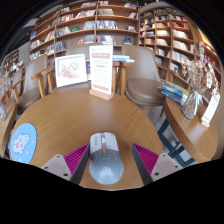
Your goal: Arrange mouse
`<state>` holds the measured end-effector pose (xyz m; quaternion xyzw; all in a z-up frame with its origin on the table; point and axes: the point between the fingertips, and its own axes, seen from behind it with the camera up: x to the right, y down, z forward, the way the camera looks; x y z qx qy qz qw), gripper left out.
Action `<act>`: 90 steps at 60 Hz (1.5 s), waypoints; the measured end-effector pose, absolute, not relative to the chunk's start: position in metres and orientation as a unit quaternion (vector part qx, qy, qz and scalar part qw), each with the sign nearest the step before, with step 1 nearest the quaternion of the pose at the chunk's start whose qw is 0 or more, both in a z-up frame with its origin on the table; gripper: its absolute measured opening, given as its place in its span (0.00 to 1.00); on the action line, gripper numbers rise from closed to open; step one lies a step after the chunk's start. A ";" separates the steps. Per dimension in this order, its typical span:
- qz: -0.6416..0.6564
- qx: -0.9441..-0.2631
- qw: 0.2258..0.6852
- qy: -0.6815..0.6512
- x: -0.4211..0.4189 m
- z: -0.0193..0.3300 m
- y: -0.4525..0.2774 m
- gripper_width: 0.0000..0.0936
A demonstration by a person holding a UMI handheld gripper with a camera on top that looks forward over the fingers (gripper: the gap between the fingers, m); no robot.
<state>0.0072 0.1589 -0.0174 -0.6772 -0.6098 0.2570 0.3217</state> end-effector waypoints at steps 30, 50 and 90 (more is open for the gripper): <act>0.323 -0.637 0.337 -0.613 0.015 0.068 0.084 0.44; 0.365 -0.612 0.254 -0.654 0.026 0.070 -0.128 0.44; 0.336 -0.609 0.288 -0.659 0.039 0.029 -0.164 0.91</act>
